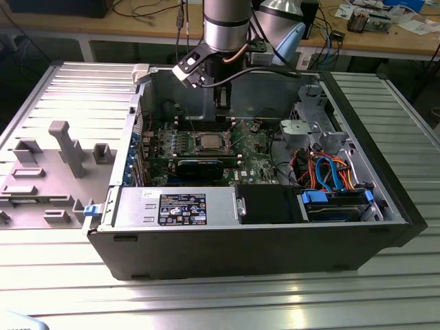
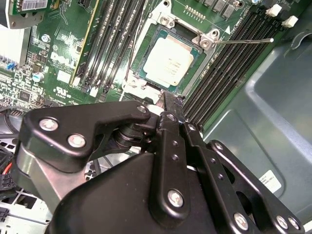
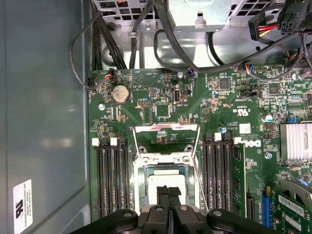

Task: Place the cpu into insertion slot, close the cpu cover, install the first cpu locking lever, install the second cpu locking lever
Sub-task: 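Place the cpu into insertion slot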

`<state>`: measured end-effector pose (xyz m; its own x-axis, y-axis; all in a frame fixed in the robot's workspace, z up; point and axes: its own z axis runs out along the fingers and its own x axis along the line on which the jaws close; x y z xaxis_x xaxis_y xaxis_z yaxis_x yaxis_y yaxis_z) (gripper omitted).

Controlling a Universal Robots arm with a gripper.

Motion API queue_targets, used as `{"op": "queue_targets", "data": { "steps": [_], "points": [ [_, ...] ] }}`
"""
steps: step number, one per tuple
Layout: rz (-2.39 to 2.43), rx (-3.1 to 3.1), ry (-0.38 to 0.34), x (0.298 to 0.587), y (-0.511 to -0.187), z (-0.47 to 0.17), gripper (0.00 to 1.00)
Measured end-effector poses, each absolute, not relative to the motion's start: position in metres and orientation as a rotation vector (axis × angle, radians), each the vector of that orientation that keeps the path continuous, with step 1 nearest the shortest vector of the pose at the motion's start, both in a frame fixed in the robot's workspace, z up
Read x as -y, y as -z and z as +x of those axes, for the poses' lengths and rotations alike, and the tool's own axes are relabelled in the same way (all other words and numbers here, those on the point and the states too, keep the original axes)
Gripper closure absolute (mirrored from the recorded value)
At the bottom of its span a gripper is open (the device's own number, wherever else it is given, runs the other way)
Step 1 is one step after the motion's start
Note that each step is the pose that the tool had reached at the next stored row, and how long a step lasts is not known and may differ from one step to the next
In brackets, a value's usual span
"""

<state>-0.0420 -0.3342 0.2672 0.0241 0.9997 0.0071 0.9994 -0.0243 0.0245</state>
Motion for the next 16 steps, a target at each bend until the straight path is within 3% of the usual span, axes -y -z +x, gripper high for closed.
{"op": "queue_targets", "data": {
  "steps": [16],
  "points": [
    [2.239, -2.186, -0.035, 0.3342, -0.2765, -0.0418, 0.89]
  ]
}}
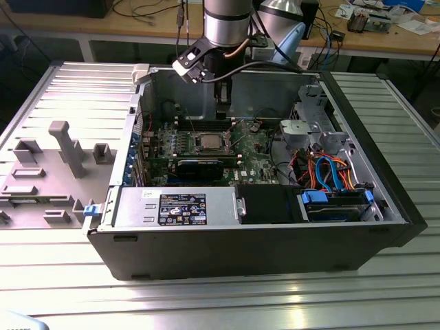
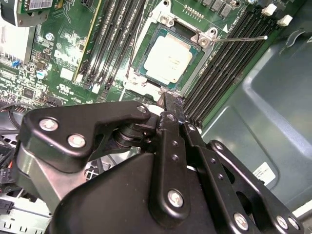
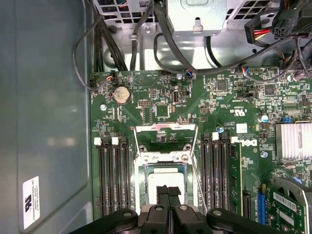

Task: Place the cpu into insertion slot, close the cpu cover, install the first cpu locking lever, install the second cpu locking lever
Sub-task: 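Place the cpu into insertion slot, then close the cpu cover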

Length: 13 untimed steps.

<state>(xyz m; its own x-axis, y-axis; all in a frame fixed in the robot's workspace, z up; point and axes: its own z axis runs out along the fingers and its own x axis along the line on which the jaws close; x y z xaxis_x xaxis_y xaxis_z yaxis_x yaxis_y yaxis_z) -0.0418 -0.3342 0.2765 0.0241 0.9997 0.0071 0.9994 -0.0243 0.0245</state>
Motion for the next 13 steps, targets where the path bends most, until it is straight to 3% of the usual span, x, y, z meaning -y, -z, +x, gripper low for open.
{"op": "queue_targets", "data": {
  "steps": [13],
  "points": [
    [2.239, -2.186, -0.035, 0.3343, -0.2775, -0.0413, 0.89]
  ]
}}
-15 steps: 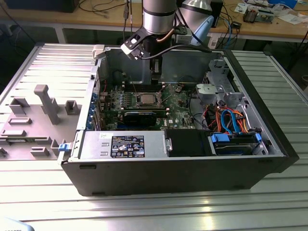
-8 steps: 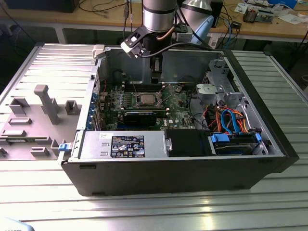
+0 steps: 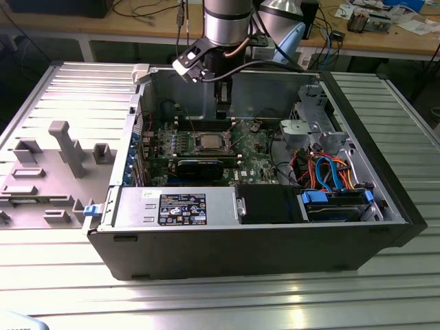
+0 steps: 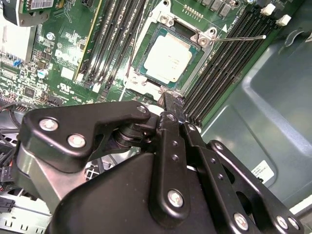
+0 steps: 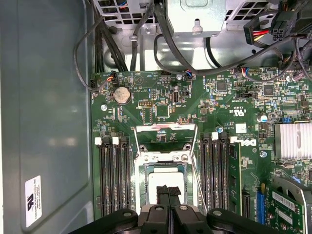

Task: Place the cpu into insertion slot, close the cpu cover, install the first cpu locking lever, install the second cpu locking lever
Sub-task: 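Close the cpu cover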

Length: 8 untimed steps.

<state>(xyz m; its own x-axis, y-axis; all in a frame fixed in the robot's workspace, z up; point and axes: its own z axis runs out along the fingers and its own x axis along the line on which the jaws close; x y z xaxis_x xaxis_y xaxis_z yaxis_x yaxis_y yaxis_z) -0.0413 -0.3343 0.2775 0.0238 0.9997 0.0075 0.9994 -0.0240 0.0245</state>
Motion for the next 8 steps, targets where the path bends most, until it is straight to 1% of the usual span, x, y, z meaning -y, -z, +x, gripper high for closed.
{"op": "queue_targets", "data": {
  "steps": [8],
  "points": [
    [2.239, -2.186, -0.035, 0.3342, -0.2775, -0.0351, 0.89]
  ]
}}
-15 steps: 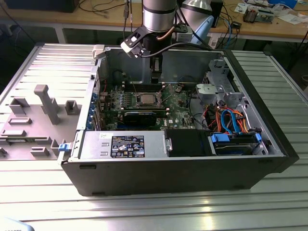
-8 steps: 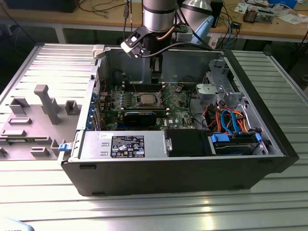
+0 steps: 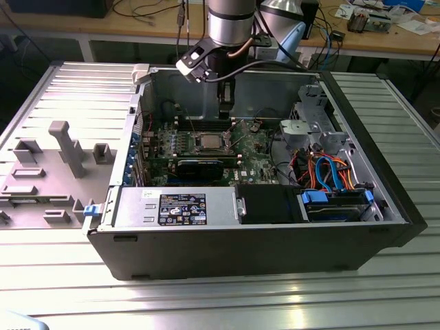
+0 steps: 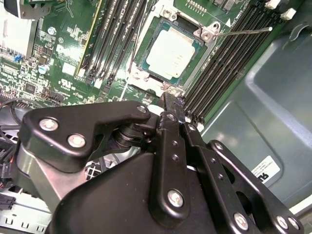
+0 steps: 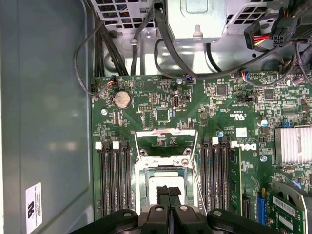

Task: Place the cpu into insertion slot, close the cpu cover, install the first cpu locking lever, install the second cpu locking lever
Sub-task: 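Close the cpu cover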

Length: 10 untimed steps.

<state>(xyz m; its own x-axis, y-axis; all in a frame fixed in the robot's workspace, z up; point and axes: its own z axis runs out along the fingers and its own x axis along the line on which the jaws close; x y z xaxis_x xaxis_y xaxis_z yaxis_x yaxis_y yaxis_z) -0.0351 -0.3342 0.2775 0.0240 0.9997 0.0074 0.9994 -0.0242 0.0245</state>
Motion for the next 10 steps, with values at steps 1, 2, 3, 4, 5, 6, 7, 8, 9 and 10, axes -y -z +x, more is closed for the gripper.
{"op": "queue_targets", "data": {
  "steps": [1, 2, 3, 4, 5, 6, 7, 8, 9, 10],
  "points": [
    [2.239, -2.186, -0.035, 0.3342, -0.2775, -0.0343, 0.89],
    [2.239, -2.186, -0.035, 0.3342, -0.2775, -0.0336, 0.89],
    [2.239, -2.186, -0.035, 0.3342, -0.2775, -0.0324, 0.89],
    [2.239, -2.186, -0.035, 0.3342, -0.2775, -0.0316, 0.89],
    [2.239, -2.186, -0.035, 0.3342, -0.2775, -0.0305, 0.89],
    [2.239, -2.186, -0.035, 0.3342, -0.2775, -0.0297, 0.89],
    [2.239, -2.186, -0.035, 0.3342, -0.2775, -0.0289, 0.89],
    [2.239, -2.186, -0.035, 0.3342, -0.2775, -0.0275, 0.89],
    [2.239, -2.186, -0.035, 0.3342, -0.2775, -0.0263, 0.89],
    [2.239, -2.186, -0.035, 0.3342, -0.2775, -0.0251, 0.89]
  ]
}}
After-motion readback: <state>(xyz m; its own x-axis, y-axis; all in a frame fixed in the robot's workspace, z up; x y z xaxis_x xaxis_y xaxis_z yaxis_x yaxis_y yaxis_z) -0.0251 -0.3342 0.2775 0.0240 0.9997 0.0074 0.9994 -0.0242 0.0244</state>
